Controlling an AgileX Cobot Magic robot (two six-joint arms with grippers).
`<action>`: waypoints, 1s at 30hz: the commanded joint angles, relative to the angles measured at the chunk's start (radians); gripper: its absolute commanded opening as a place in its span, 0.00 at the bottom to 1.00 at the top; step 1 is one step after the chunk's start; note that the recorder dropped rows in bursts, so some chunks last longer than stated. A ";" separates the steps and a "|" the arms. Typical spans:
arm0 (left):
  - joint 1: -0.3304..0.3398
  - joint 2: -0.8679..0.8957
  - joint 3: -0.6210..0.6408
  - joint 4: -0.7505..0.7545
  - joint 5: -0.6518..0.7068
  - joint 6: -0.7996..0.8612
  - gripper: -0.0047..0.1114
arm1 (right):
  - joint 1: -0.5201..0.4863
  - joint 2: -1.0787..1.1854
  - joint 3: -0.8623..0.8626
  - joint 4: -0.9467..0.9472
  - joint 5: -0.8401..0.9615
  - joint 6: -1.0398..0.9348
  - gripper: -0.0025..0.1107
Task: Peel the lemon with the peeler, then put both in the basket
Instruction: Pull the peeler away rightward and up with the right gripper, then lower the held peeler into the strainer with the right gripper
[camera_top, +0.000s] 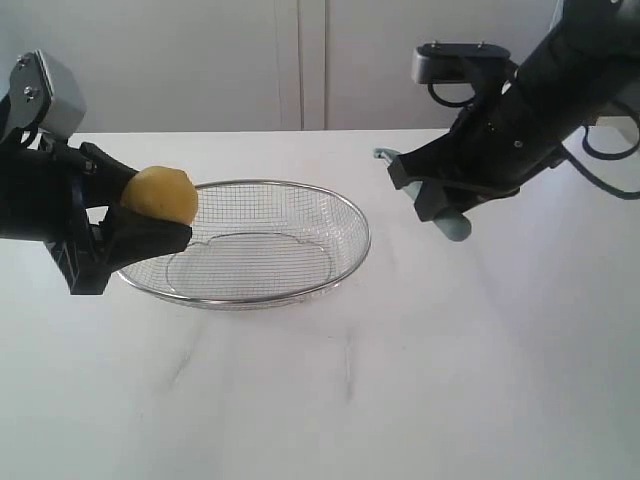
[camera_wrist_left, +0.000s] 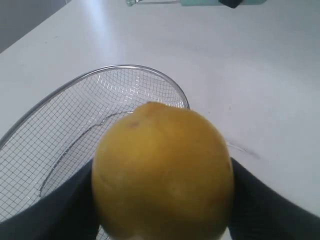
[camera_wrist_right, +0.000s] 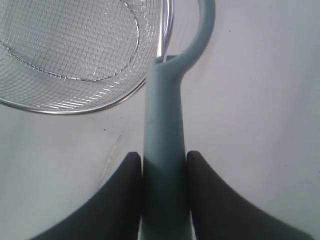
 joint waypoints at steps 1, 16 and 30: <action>0.001 -0.004 0.006 -0.026 0.018 -0.005 0.04 | -0.010 0.050 -0.066 0.006 0.011 0.001 0.02; 0.001 -0.004 0.006 -0.026 0.018 -0.003 0.04 | -0.010 0.234 -0.301 0.012 0.096 0.001 0.02; 0.001 -0.004 0.006 -0.026 0.018 -0.003 0.04 | 0.020 0.376 -0.466 0.060 0.149 0.001 0.02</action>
